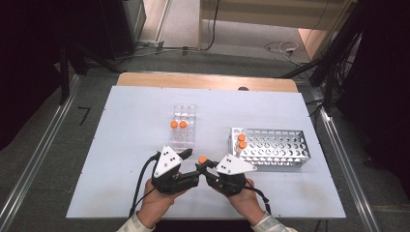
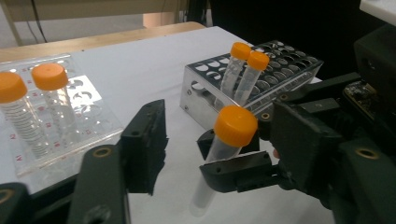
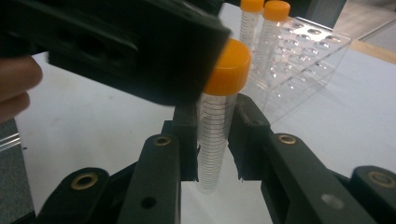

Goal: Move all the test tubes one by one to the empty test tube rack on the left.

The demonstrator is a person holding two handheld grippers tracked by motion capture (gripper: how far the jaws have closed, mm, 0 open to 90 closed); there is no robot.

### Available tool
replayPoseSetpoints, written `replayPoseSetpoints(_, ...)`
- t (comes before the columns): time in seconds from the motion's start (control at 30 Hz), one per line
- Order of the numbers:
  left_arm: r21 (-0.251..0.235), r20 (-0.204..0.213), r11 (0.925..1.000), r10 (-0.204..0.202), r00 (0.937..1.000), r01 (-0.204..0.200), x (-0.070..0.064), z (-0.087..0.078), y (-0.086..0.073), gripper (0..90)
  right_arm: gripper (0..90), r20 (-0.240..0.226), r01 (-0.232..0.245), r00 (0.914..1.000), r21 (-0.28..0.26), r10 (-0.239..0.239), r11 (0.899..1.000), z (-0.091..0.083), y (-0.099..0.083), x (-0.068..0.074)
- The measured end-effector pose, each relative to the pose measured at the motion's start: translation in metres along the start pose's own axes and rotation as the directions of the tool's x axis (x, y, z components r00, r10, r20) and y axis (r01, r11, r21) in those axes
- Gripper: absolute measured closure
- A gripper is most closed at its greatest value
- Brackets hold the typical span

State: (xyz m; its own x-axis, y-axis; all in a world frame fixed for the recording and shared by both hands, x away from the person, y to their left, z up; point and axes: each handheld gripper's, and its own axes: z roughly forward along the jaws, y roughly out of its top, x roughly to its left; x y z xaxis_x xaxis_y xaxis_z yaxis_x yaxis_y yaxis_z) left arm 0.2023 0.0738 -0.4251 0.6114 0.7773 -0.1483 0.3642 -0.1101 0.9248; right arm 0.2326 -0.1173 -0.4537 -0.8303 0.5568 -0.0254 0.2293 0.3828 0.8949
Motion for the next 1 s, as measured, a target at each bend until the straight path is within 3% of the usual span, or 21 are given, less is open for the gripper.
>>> replayPoseSetpoints(0.3,0.009,0.011,0.9998,0.02,0.9997,-0.02,0.0,0.002,-0.002,63.3,71.6,-0.017,0.004,0.9998,-0.002,-0.004,1.0,0.003,0.003,0.005)
replayPoseSetpoints(0.6,0.017,0.013,0.9994,0.032,0.9994,-0.032,0.0,0.003,-0.002,68.6,70.5,-0.016,0.0,0.9999,0.008,0.001,1.0,0.003,0.003,0.004)
replayPoseSetpoints(0.77,0.011,0.007,0.9997,0.02,0.9998,-0.02,0.005,0.004,0.003,68.8,36.0,-0.027,-0.029,0.9992,0.027,0.03,0.999,0.0,0.004,0.001)
replayPoseSetpoints(0.93,-0.02,-0.004,0.9996,-0.018,0.9998,0.018,0.014,0.003,0.015,68.9,27.7,-0.03,-0.044,0.9985,0.03,0.045,0.999,-0.009,0.001,-0.003)
replayPoseSetpoints(1.0,-0.026,-0.012,0.9995,-0.015,0.9998,0.015,0.017,0.004,0.022,68.9,27.0,-0.029,-0.048,0.9984,0.027,0.049,0.998,-0.014,-0.001,-0.004)
